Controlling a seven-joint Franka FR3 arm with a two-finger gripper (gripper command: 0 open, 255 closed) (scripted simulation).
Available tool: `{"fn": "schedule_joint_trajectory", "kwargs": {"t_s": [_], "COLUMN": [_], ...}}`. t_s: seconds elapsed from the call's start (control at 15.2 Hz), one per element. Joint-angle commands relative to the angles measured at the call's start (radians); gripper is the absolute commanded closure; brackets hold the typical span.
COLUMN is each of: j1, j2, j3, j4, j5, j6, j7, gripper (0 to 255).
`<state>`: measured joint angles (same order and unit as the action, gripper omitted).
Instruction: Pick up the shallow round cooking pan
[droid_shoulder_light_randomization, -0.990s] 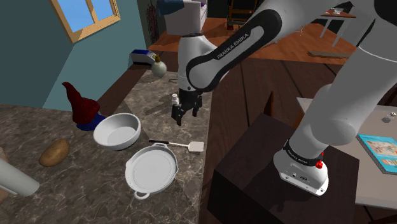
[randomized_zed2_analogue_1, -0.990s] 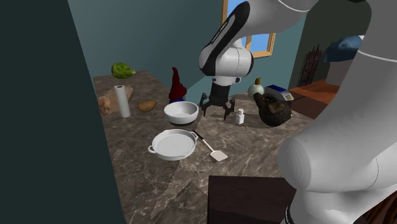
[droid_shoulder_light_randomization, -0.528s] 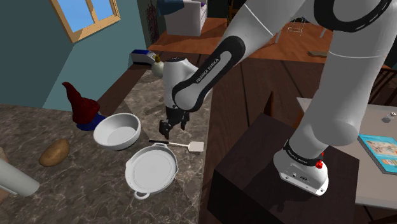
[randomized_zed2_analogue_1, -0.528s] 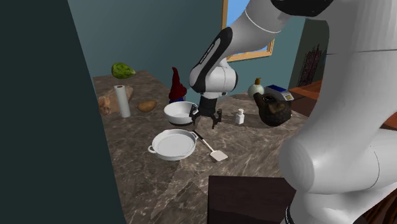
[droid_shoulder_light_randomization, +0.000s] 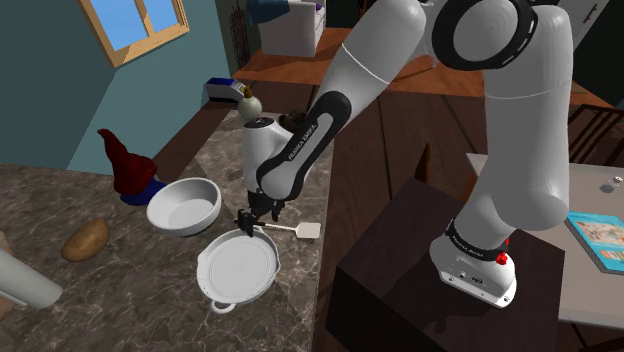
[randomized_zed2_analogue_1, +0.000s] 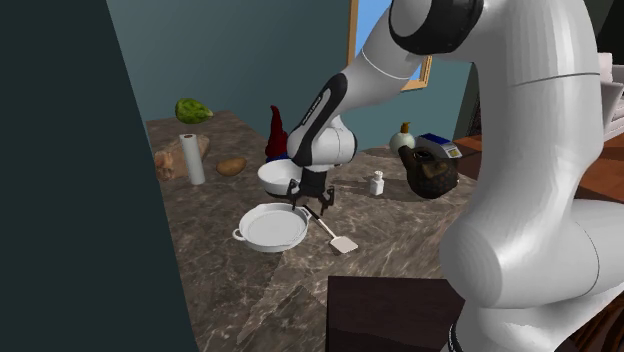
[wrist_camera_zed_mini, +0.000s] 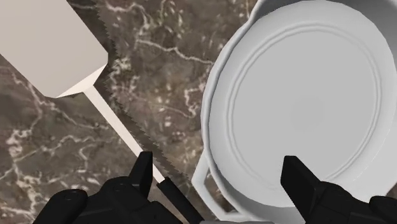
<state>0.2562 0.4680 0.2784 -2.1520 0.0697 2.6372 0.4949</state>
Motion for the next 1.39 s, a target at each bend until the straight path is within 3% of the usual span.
{"fn": "schedule_joint_trajectory", "kwargs": {"t_s": [0.0,0.33,0.4,0.99,1.32], "j1": [0.005,0.013,0.013,0.013,0.002], "j2": [0.024,0.069,0.067,0.069,0.007], "j3": [-0.005,-0.014,-0.014,-0.014,-0.001], "j4": [0.005,0.014,0.012,0.014,0.002], "j5": [-0.006,-0.014,-0.014,-0.014,-0.002], "j6": [0.020,0.055,0.055,0.055,0.005], "j7": [0.002,0.003,0.002,0.003,0.002], "gripper": [0,0,255,255,255]}}
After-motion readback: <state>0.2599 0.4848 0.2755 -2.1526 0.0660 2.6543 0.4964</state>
